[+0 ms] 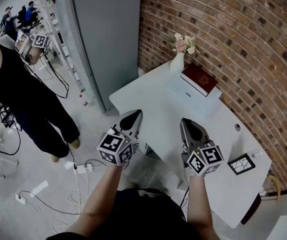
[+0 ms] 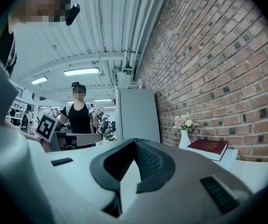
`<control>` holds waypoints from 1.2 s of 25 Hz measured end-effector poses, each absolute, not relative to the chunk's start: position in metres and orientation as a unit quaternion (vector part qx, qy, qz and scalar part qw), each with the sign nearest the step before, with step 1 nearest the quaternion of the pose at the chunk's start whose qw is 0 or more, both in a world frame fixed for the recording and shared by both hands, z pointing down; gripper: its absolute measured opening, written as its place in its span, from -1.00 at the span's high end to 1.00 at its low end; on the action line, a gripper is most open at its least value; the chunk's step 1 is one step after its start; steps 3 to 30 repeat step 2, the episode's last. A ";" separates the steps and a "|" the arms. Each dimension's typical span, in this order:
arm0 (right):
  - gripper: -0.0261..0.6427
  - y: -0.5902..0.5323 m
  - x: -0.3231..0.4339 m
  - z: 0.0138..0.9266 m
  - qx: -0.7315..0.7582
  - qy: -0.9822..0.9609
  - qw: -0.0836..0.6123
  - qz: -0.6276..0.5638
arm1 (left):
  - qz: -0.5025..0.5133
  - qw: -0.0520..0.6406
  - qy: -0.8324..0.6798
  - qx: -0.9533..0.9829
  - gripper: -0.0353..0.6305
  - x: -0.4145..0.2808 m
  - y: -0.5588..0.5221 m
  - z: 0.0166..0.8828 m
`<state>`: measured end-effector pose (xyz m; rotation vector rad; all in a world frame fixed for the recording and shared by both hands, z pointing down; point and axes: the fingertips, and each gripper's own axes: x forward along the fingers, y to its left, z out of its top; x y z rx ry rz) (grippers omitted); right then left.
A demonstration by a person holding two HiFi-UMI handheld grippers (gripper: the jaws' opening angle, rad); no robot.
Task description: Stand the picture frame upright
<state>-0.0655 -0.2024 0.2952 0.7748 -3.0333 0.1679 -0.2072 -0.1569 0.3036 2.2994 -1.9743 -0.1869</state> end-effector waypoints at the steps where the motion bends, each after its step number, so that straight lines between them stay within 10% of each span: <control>1: 0.91 -0.204 -0.067 0.295 0.247 -0.967 0.004 0.054 | -0.062 0.054 -0.648 0.757 0.89 -0.208 -0.159 0.304; 30: 0.91 -0.205 -0.068 0.296 0.247 -0.967 0.005 0.055 | -0.062 0.056 -0.648 0.757 0.89 -0.210 -0.160 0.305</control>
